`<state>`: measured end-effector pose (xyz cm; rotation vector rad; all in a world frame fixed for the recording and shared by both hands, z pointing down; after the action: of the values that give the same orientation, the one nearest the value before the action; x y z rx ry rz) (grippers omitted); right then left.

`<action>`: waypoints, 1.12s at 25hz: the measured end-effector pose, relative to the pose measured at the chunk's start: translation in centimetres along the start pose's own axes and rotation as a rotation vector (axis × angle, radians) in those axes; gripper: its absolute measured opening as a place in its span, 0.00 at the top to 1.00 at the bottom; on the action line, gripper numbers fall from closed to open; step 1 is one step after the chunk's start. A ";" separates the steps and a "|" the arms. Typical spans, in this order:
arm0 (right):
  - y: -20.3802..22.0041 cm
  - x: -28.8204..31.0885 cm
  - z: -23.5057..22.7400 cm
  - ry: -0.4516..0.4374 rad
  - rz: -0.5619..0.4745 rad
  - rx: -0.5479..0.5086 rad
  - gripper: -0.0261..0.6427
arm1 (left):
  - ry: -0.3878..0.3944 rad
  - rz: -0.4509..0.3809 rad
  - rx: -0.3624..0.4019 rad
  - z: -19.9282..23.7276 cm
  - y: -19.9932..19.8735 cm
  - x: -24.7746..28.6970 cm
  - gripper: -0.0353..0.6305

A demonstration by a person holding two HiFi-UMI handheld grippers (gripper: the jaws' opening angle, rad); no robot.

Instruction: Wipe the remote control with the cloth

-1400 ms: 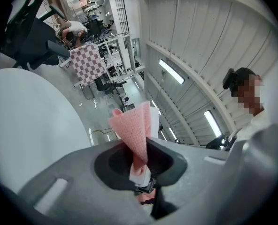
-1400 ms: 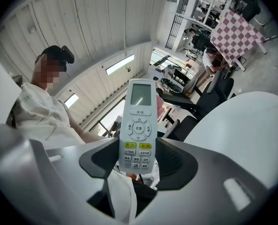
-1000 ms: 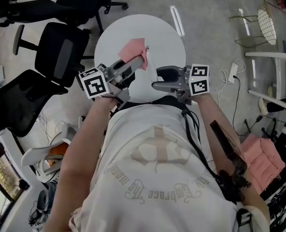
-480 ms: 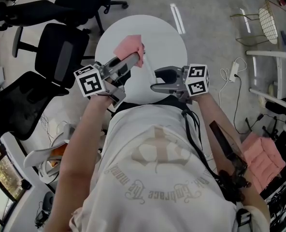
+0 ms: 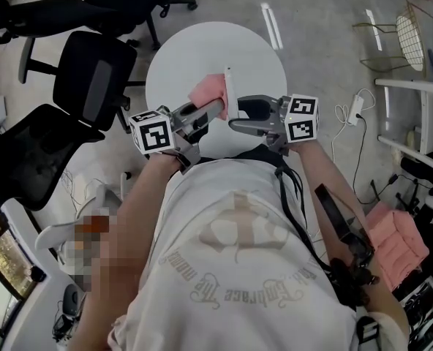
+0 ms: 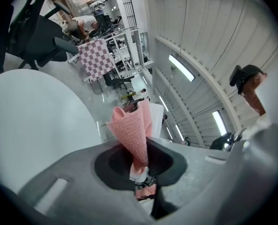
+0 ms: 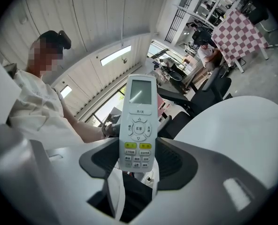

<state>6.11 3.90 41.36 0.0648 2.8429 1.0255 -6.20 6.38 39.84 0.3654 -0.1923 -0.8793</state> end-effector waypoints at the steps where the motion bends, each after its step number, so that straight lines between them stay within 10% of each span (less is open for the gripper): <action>1: -0.2 0.0 -0.1 0.000 -0.010 0.006 0.59 | -0.009 0.007 -0.003 0.2 0.2 0.0 0.87; 15: 0.1 -0.8 -4.8 0.154 -0.087 0.125 0.59 | -0.149 0.115 -0.131 3.0 6.1 -1.3 0.88; 28: 4.6 -2.2 -14.0 0.612 0.280 0.114 0.59 | -0.277 -0.045 -0.172 4.1 7.3 -4.9 0.88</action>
<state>6.54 -1.59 55.25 0.1951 3.5288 1.0795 -5.33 13.48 46.43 0.0869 -0.3626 -0.9822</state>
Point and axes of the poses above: the fingertips, and each gripper's own axes: x forward along the fingers, z to its left, y out of its underside, the point moved 6 cm from there along -x, backward along the fingers, and after that the axes turned 15 degrees about -z, right-handed, at the moved point
